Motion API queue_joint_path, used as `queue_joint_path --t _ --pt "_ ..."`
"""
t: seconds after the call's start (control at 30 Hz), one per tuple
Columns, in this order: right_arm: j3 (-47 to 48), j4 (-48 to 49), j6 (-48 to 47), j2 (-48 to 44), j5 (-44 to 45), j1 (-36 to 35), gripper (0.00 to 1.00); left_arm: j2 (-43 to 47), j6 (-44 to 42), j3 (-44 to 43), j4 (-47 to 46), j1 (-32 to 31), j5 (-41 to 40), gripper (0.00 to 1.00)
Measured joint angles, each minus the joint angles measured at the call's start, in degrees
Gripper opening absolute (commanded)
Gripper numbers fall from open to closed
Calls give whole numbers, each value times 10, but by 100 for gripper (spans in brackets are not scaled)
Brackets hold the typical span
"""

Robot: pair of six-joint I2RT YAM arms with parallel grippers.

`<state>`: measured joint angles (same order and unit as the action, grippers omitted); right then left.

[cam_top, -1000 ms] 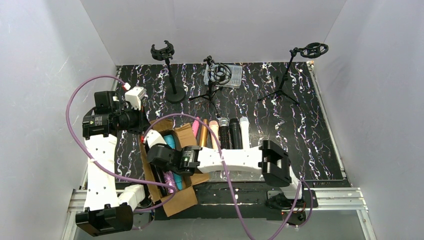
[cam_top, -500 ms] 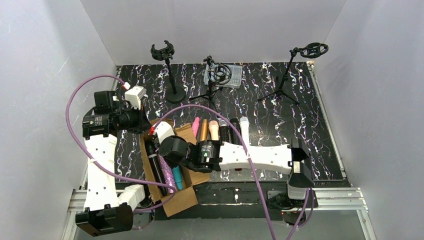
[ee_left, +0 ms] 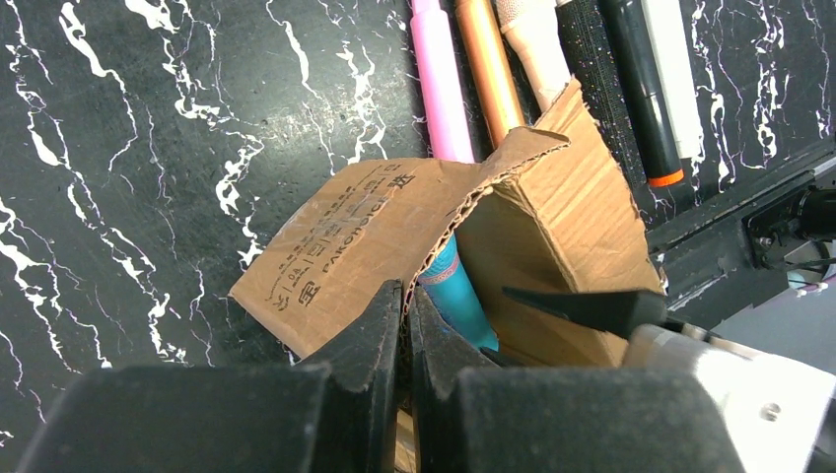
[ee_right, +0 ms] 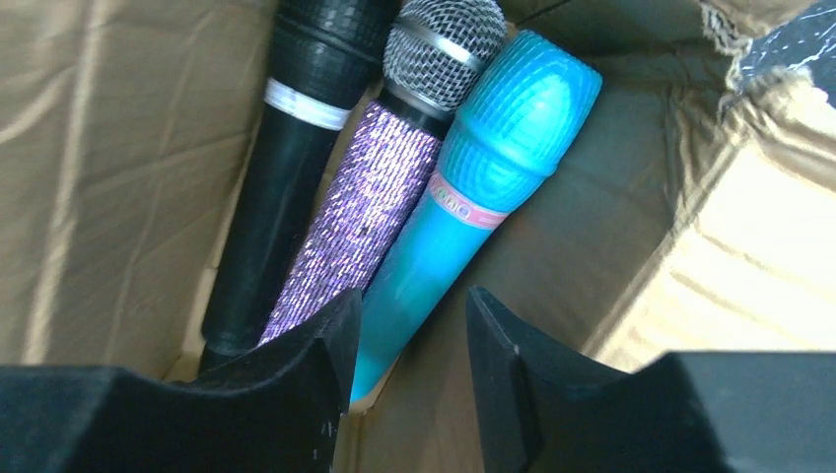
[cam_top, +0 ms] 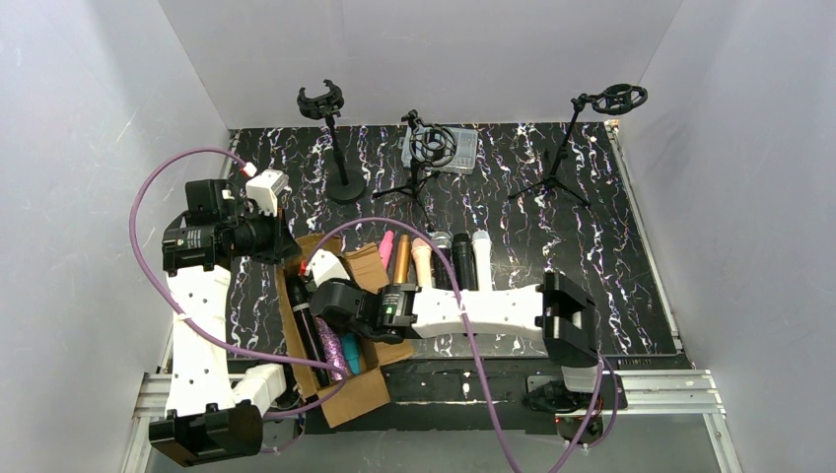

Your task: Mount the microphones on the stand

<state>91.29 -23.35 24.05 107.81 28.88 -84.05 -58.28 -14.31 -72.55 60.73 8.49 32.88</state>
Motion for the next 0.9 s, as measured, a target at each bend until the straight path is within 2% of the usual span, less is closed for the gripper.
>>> queue_joint_path --t 0.2,0.37,0.9 --pt "24 12 -1 49 32 19 60 1 3 0 5 0 2 0" --pt "84 12 -5 97 56 31 64 9 4 0 11 0 3 0" --pt "113 6 16 135 68 29 63 9 -12 14 5 0 -4 0"
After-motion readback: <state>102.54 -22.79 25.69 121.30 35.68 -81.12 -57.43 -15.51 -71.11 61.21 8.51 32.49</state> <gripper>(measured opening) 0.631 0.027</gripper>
